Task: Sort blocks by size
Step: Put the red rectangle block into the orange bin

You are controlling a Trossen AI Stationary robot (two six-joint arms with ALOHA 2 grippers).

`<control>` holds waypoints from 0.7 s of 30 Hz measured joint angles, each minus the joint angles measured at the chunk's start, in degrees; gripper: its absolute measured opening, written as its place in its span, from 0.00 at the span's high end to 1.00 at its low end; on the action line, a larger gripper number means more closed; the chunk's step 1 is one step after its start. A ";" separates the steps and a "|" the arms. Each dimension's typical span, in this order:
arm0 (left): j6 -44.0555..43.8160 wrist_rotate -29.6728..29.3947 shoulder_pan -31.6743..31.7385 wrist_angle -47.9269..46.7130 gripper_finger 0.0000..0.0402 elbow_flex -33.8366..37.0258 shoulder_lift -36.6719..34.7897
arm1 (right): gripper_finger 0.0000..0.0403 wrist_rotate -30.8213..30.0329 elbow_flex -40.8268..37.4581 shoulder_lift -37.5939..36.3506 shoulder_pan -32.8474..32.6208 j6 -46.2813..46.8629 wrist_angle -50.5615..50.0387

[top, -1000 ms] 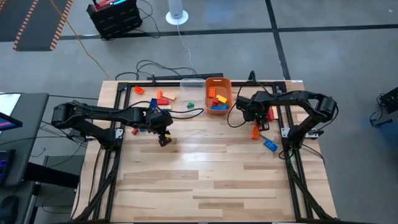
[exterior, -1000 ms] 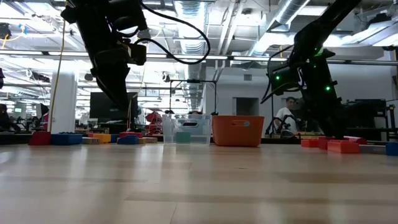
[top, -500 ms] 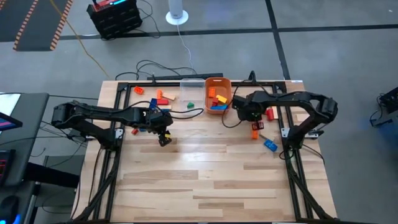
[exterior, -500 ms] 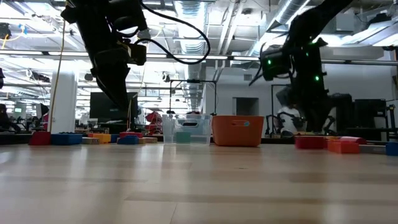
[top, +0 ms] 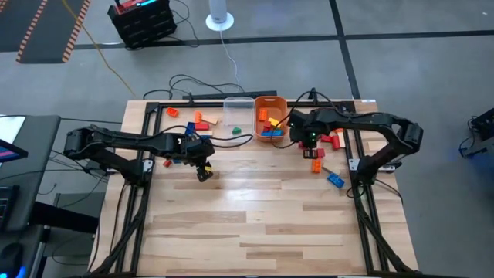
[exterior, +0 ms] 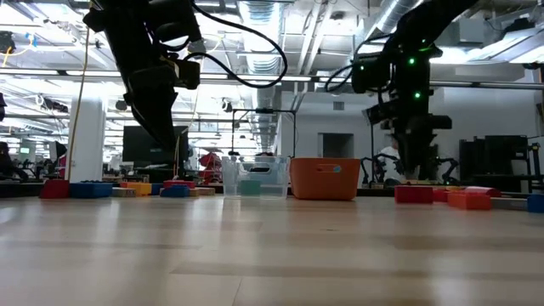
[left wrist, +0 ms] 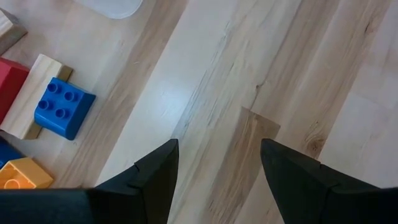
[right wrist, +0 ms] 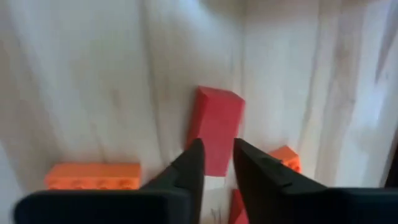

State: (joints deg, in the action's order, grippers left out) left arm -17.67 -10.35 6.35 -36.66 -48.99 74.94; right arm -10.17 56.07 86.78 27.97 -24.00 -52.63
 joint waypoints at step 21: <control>0.02 0.00 -0.21 -0.56 0.45 0.00 0.00 | 0.27 2.82 0.14 13.17 2.59 4.13 4.20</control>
State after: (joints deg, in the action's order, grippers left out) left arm -17.65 -10.35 6.13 -37.22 -48.99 74.94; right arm -7.35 56.22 99.95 30.56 -19.87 -48.43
